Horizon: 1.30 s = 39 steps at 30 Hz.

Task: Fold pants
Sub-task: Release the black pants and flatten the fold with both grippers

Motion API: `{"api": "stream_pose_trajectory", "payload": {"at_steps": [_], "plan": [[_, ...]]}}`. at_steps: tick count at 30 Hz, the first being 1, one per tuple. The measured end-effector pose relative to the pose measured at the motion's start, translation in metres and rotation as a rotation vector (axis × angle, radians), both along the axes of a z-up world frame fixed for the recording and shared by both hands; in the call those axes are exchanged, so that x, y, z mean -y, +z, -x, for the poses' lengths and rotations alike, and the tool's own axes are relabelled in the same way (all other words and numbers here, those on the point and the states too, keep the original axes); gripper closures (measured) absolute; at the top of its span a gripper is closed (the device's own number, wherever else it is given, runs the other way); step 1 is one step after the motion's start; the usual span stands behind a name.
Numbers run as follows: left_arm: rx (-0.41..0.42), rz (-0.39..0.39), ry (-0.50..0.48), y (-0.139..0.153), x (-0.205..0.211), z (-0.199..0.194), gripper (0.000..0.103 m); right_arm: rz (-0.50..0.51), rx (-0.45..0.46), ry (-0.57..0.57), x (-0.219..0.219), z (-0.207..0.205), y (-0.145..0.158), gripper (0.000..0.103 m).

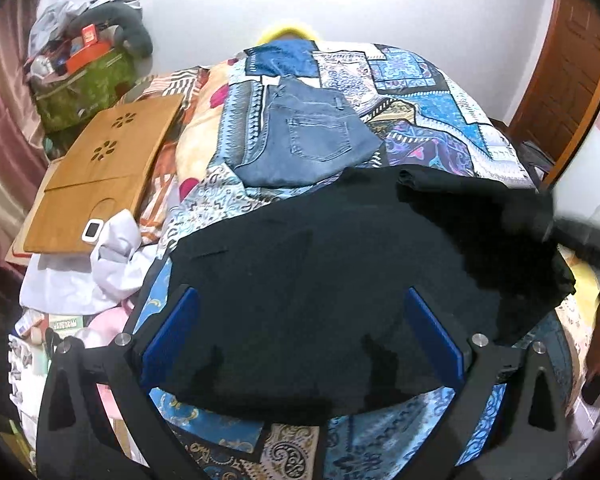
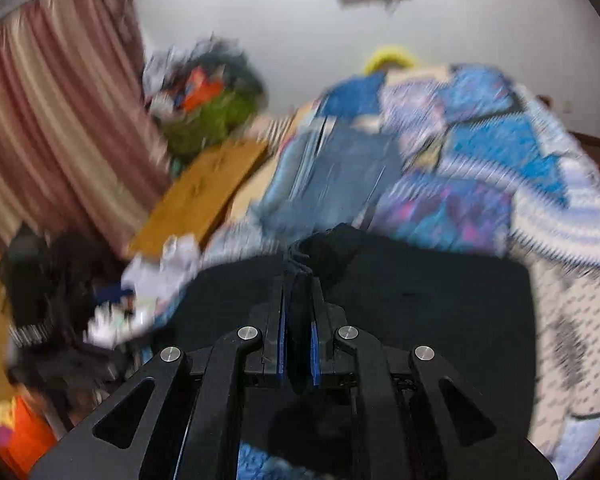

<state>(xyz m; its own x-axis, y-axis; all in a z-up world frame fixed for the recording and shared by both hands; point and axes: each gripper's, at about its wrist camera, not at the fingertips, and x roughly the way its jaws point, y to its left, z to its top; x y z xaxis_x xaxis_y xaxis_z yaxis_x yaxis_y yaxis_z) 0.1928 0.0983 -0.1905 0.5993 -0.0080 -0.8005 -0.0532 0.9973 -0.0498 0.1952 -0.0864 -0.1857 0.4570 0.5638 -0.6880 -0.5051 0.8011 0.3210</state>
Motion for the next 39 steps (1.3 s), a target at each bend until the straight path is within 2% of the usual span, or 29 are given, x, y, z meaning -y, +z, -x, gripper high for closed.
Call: {"api": "stream_pose_trajectory", "payload": {"at_steps": [2,5,7,9,13,15,20,23,27,31,34,39], "plan": [[-0.003,0.0,0.005,-0.001,-0.002,0.0,0.0,0.052,-0.04,0.022,-0.009,0.003,-0.017,0.094],[-0.008,0.001,0.009,-0.002,-0.001,-0.003,0.0,0.066,-0.085,0.047,-0.005,0.006,-0.029,0.09],[-0.007,-0.001,0.006,-0.001,0.002,-0.006,0.0,0.071,-0.115,0.069,-0.004,0.007,-0.029,0.085],[-0.001,-0.008,-0.002,0.002,0.006,-0.009,0.0,0.073,-0.15,0.11,-0.005,0.01,-0.026,0.07],[0.016,-0.02,-0.026,0.012,0.019,-0.019,0.0,0.063,-0.157,0.135,0.005,0.013,-0.011,0.059],[0.021,-0.019,-0.042,0.017,0.026,-0.025,0.0,0.06,-0.128,0.136,0.013,0.013,0.0,0.055],[0.04,-0.022,-0.087,0.03,0.05,-0.047,0.0,0.081,0.018,0.062,0.046,0.004,0.034,0.045],[0.043,-0.034,-0.106,0.035,0.066,-0.064,0.0,0.127,0.122,-0.015,0.066,-0.01,0.05,0.034],[0.041,-0.032,-0.147,0.037,0.089,-0.086,0.0,0.142,0.152,-0.062,0.083,-0.028,0.053,0.033],[0.036,-0.052,-0.201,0.031,0.114,-0.105,0.0,0.143,0.155,-0.098,0.093,-0.048,0.041,0.033],[0.015,-0.082,-0.237,0.02,0.132,-0.118,0.0,0.157,0.118,-0.097,0.094,-0.06,0.022,0.033],[-0.09,-0.109,-0.3,-0.016,0.154,-0.138,0.0,0.177,0.033,-0.073,0.098,-0.077,-0.015,0.033]]}}
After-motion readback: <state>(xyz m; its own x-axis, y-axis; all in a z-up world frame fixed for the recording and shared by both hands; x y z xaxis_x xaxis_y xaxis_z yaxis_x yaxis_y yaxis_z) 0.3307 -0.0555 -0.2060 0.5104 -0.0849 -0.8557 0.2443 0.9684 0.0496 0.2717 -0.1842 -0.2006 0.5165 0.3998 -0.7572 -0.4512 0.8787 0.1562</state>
